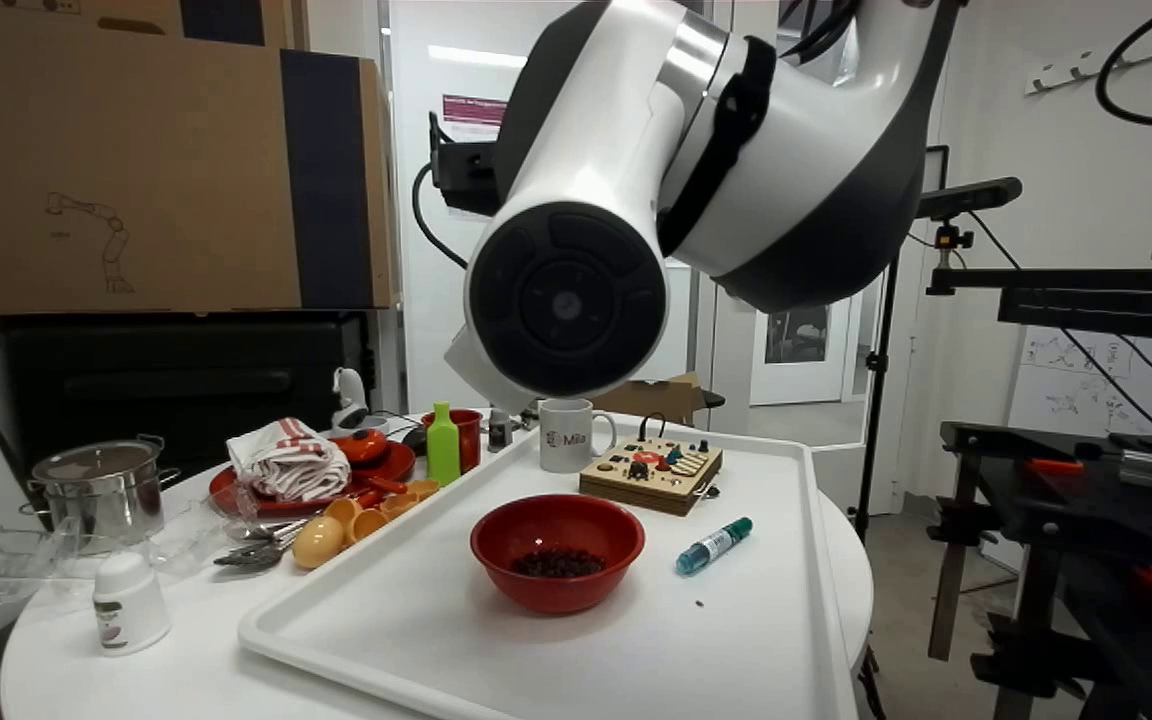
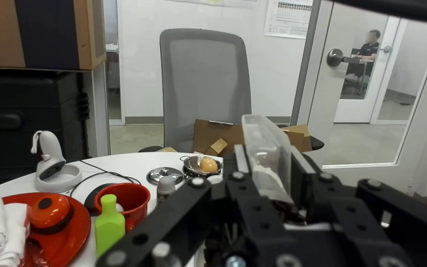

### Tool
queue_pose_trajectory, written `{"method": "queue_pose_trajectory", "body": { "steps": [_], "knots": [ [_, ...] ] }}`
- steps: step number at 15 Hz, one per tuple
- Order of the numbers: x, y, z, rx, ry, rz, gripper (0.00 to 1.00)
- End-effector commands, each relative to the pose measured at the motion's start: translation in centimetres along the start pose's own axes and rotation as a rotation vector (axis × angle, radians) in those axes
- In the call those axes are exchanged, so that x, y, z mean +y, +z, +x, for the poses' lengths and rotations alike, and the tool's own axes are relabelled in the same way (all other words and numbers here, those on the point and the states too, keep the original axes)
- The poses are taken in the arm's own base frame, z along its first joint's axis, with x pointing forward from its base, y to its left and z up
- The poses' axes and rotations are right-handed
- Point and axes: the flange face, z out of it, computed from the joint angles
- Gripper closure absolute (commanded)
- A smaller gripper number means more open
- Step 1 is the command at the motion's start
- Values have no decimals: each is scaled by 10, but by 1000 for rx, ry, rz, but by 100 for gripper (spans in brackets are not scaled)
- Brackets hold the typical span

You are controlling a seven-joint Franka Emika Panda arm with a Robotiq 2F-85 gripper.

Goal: Pour the contents inside the clear jar into the red bowl

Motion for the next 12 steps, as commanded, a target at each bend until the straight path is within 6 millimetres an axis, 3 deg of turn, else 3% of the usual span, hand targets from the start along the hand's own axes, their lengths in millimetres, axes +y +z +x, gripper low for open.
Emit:
{"method": "queue_pose_trajectory", "body": {
  "steps": [1,12],
  "knots": [
    [0,1,-1,-34,13,-1,84],
    [3,-1,-5,-140,42,-36,84]
  ]
}}
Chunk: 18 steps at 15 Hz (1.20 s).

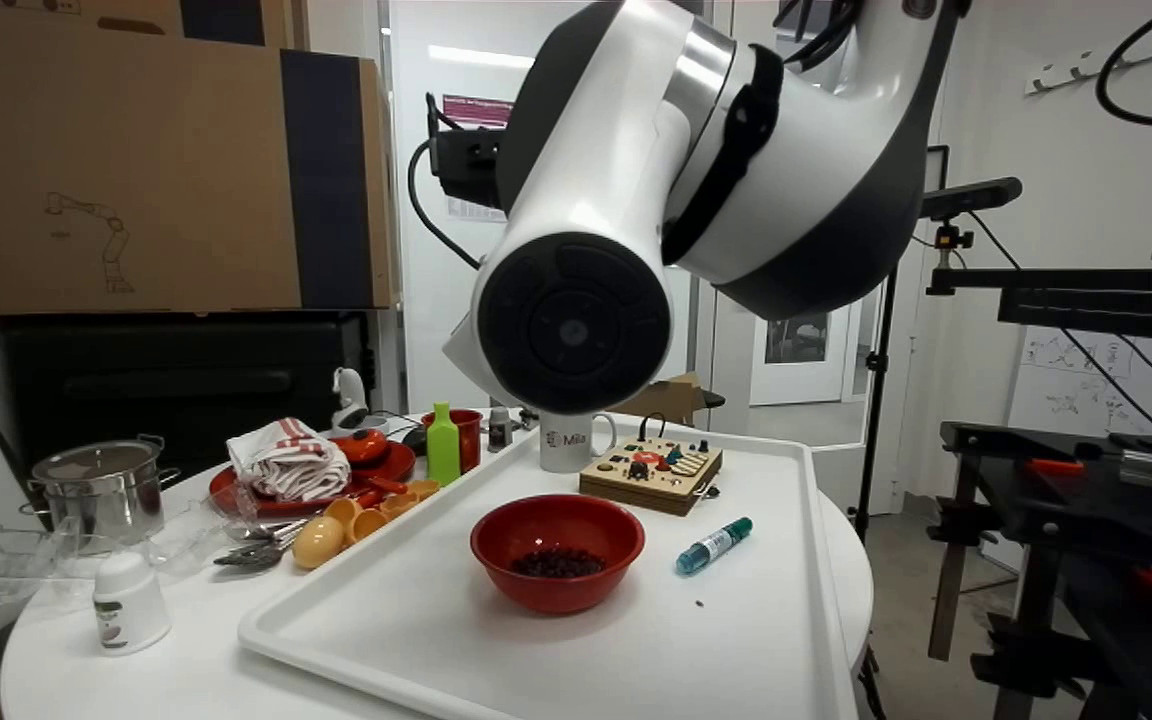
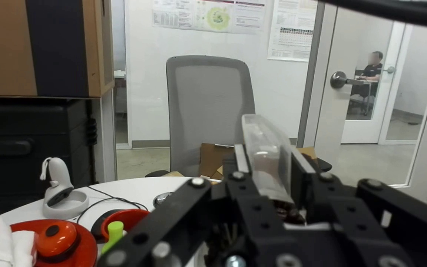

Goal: Pour the contents inside the clear jar into the red bowl

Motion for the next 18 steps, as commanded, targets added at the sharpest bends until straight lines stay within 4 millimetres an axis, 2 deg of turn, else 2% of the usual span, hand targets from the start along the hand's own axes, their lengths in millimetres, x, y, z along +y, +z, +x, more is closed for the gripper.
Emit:
{"method": "queue_pose_trajectory", "body": {
  "steps": [1,18],
  "knots": [
    [2,-2,-1,-63,22,-21,84],
    [1,0,-2,-132,51,-27,84]
  ]
}}
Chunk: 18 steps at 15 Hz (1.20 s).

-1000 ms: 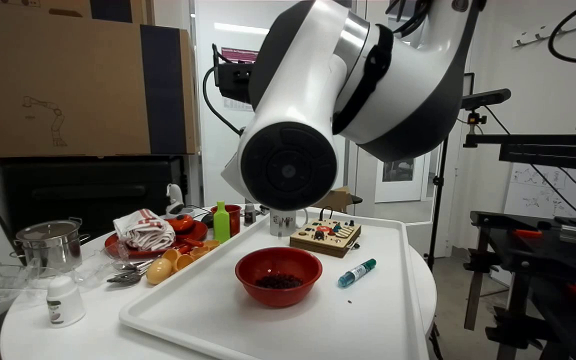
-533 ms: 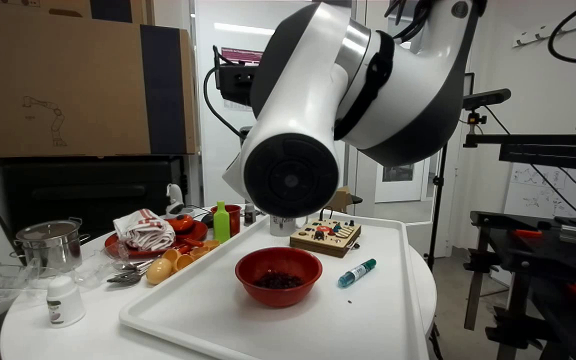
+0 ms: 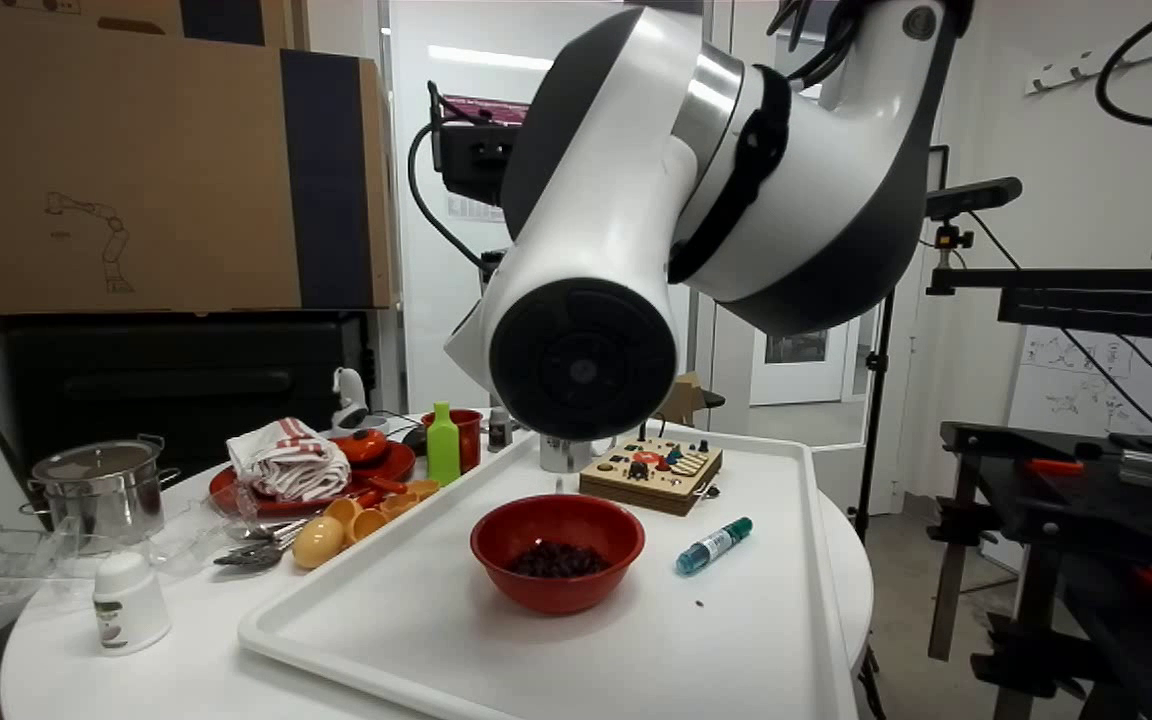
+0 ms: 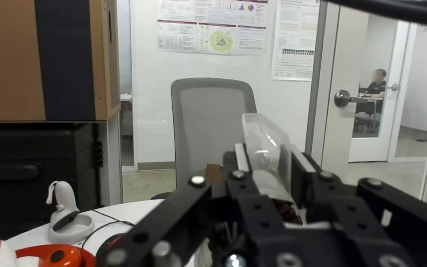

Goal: Pour the contents inside the clear jar into the red bowl

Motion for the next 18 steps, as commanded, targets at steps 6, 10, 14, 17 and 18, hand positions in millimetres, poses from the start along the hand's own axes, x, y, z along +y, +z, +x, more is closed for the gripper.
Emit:
{"method": "queue_pose_trajectory", "body": {
  "steps": [6,10,14,17,18],
  "knots": [
    [3,-2,-5,-89,45,-20,84],
    [3,-2,-6,-100,49,-19,84],
    [2,-2,-7,-111,55,-19,84],
    [2,-2,-7,-117,61,-18,84],
    [1,-2,-7,-119,63,-17,84]
  ]
}}
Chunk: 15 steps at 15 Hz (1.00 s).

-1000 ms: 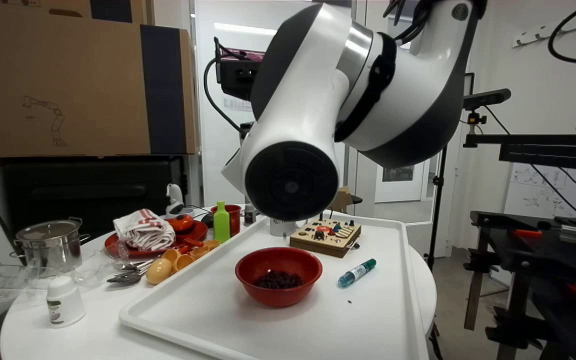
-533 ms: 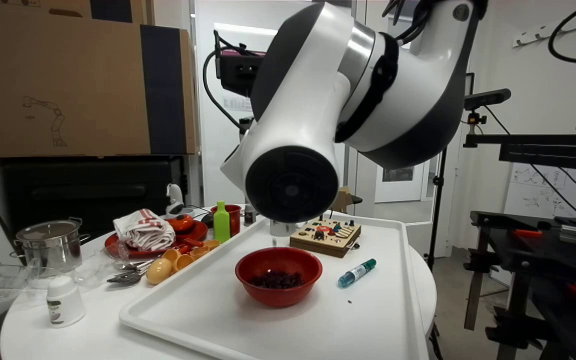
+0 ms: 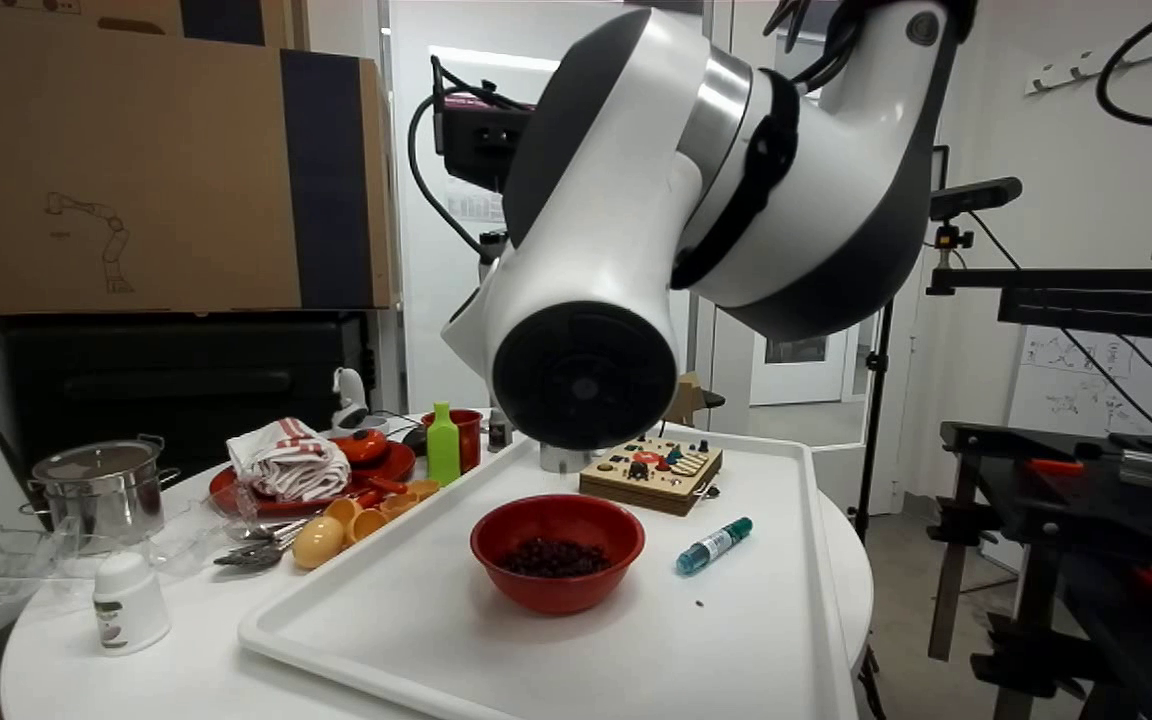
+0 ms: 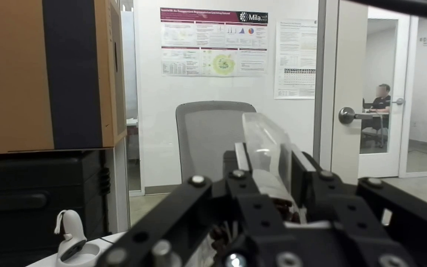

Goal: Pour the contents inside the clear jar into the red bowl

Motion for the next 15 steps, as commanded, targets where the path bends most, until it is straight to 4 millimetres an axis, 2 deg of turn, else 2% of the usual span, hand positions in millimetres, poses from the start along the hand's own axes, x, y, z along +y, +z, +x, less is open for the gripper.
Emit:
{"method": "queue_pose_trajectory", "body": {
  "steps": [1,15],
  "knots": [
    [1,-2,0,-42,23,-7,84],
    [0,0,-5,-115,79,-6,84]
  ]
}}
